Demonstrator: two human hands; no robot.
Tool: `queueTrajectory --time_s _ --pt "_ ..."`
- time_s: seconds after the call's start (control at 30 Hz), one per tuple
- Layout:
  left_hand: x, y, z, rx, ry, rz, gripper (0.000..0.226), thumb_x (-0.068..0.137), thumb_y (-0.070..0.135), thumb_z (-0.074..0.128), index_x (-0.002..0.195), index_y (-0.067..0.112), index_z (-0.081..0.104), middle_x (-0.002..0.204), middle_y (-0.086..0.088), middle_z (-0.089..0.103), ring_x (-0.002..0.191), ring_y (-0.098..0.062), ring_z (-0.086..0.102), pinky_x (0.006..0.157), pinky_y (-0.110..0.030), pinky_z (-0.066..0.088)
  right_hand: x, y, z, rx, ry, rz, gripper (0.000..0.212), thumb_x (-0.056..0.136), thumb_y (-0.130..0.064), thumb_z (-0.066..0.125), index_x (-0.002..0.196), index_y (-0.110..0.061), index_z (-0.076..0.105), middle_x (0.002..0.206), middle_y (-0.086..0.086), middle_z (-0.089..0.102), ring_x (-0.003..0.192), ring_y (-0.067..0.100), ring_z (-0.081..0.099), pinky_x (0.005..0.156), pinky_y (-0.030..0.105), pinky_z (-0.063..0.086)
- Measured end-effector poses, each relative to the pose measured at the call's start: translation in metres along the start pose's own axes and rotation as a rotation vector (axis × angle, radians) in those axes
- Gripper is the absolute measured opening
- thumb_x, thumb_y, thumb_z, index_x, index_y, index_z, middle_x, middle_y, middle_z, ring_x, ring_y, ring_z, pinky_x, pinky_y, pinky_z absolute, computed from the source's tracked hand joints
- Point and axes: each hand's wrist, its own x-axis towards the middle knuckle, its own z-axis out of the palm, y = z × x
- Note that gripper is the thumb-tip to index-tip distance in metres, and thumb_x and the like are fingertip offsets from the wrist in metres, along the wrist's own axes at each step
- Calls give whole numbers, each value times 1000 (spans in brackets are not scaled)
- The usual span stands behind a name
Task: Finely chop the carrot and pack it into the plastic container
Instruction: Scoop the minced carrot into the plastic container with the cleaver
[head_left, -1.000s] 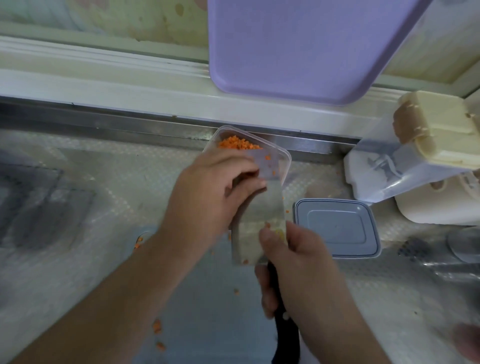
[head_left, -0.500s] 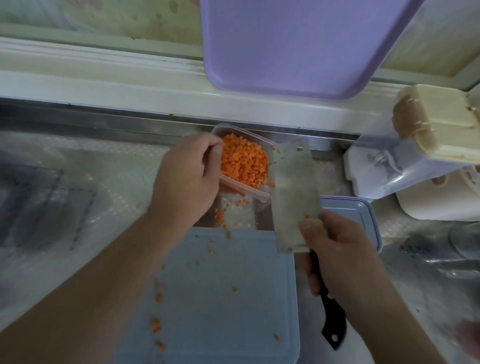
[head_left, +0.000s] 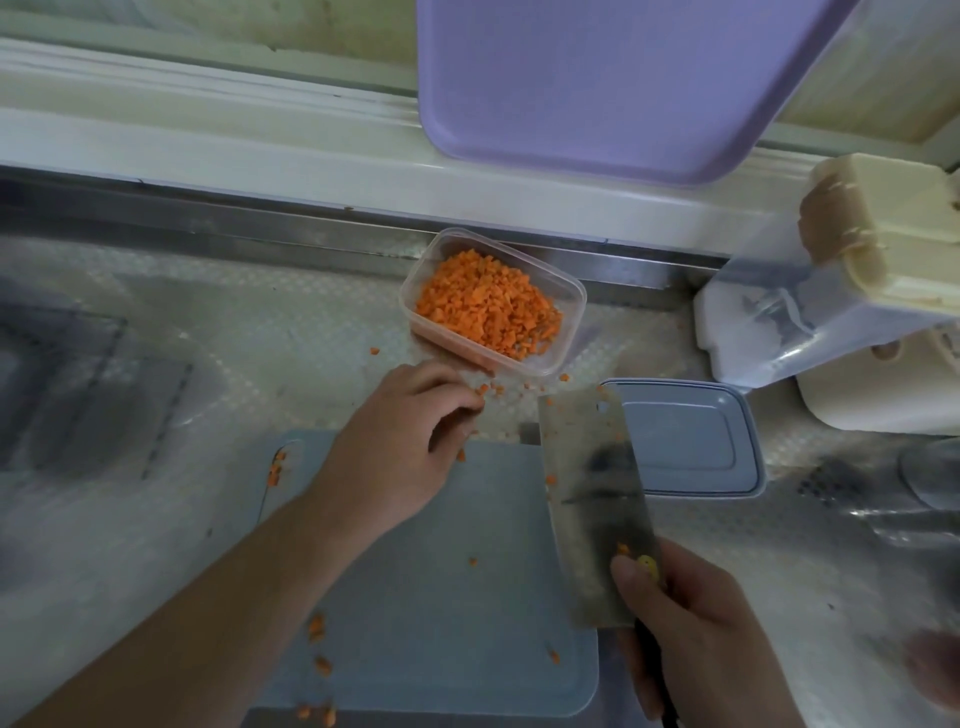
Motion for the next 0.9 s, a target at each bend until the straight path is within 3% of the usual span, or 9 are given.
queueTrajectory --time_s 0.1,0.23,0.37,0.57,0.7,0.9 --pt "-3 -2 -5 -30 -63 -19 16 96 16 70 102 29 77 104 21 61 98 -1 58 83 -22 49 0 4 1 -59 -4 19 33 100 -17 59 69 -25 68 44 14 48 35 21 42 39 21 31" --pt "-11 -1 -13 -8 -26 -6 20 99 12 66 109 25 77 107 17 66 102 -4 60 89 -29 52 0 2 5 -99 -40 34 36 101 -17 57 66 -17 61 46 15 49 35 22 42 40 23 32" --pt "-22 14 -18 -18 166 48 27 96 14 70 122 19 73 123 10 63 119 -12 57 102 -19 43 -1 -5 17 -83 -92 35 30 100 -13 56 72 -16 63 47 10 49 38 22 43 42 25 33" --pt "-25 40 -11 -102 73 134 52 104 36 61 154 25 51 161 17 38 150 -2 33 119 -19 31 -5 -28 43 -65 -168 32 20 94 -10 49 79 -10 61 57 14 54 46 23 47 45 33 37" --pt "-13 45 -13 -49 117 205 51 110 33 54 158 18 46 167 8 36 156 -8 26 125 -30 30 -2 -52 50 -64 -144 4 16 95 -9 48 84 -7 59 59 13 52 45 20 46 44 32 37" --pt "49 52 -32 -42 238 296 43 112 24 48 152 11 53 162 1 46 152 -10 38 122 -40 37 28 -106 40 -26 -52 -121 16 95 -6 47 88 -1 60 59 16 54 46 24 45 42 31 36"
